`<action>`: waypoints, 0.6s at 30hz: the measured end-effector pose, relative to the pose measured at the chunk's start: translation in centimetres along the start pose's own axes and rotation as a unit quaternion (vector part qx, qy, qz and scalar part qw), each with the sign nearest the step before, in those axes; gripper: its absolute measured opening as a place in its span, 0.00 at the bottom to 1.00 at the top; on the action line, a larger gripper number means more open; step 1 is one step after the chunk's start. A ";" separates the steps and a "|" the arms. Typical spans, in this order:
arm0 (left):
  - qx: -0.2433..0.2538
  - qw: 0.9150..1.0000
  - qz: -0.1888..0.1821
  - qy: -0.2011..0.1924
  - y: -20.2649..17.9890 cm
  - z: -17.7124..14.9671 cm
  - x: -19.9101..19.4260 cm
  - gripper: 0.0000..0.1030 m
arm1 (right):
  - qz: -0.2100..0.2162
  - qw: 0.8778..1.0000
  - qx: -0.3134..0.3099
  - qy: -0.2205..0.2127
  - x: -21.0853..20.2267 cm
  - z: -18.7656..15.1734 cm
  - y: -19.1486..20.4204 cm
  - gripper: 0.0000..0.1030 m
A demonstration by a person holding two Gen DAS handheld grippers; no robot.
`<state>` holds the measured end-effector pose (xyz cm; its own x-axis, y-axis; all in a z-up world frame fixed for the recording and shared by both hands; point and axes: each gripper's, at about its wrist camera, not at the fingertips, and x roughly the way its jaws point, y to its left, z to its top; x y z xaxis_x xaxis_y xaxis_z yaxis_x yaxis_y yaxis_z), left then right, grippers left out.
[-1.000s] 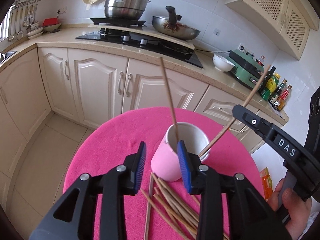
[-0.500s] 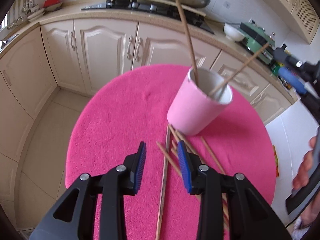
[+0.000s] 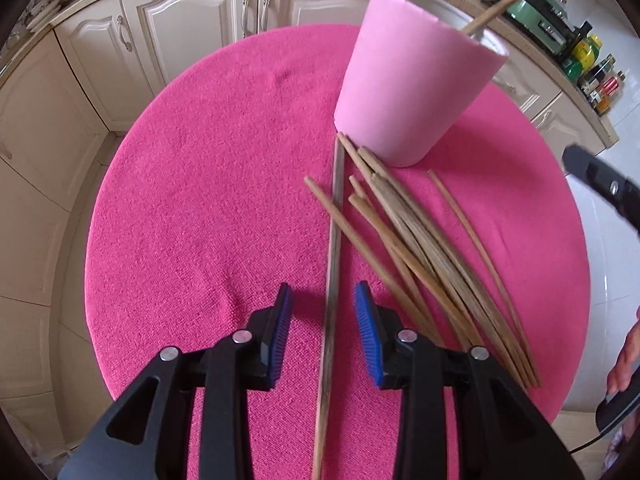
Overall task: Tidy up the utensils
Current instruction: 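Lower the right gripper to the pile and grasp another chopstick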
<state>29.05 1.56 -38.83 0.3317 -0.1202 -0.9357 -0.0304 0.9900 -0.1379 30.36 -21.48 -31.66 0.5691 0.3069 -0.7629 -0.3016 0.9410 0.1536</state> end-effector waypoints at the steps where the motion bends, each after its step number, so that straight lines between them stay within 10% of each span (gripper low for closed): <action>1: 0.001 1.000 0.001 -0.002 -0.1 0.2 0.0 0.31 | 0.005 1.000 -0.006 0.024 0.8 -0.4 0.2 0.45; 5: 0.004 1.000 0.020 0.004 -0.7 0.9 0.7 0.27 | 0.020 0.995 -0.027 0.089 3.3 -1.3 0.8 0.33; 7: 0.001 0.999 0.036 0.002 -0.5 1.1 0.6 0.10 | 0.023 0.993 -0.045 0.111 4.2 -1.7 1.5 0.32; 18: -0.111 0.993 0.029 0.006 4.0 -0.4 -0.8 0.06 | 0.000 0.973 -0.074 0.220 7.0 -2.9 3.0 0.25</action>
<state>28.27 5.60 -38.73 0.3124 -0.0659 -0.9477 -0.2571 0.9545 -0.1511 31.24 -16.91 -38.38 0.1959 0.1855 -0.9629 -0.4266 0.9003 0.0866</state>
